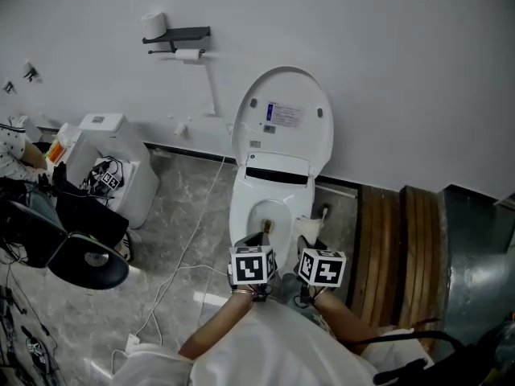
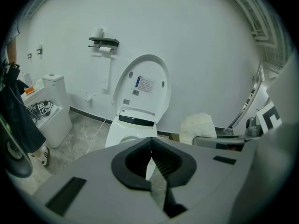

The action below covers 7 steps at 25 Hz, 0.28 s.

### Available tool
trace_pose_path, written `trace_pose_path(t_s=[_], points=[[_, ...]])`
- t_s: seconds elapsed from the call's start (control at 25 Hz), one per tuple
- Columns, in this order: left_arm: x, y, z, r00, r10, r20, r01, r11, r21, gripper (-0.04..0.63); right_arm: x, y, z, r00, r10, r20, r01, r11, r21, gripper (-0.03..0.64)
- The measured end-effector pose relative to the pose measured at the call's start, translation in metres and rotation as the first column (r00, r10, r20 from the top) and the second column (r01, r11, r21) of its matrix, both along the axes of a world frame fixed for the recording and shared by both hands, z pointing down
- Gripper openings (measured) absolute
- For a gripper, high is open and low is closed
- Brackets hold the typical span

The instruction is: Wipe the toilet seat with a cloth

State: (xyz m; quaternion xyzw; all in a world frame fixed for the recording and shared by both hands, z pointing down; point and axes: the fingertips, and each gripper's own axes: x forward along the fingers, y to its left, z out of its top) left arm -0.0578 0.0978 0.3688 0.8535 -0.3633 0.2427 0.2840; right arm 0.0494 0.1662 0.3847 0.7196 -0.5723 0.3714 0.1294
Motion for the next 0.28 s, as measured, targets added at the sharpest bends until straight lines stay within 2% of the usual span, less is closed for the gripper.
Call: trace_pose_path(t_s=[0.28], points=[[-0.0055,-0.0106,0.0015,1.0,-0.005,0.01,0.005,1.0,-0.002,0.011,-0.0038,-0.0077,-0.002,1.0,0.003,0.0,-0.003,1.0,-0.001,0.1]])
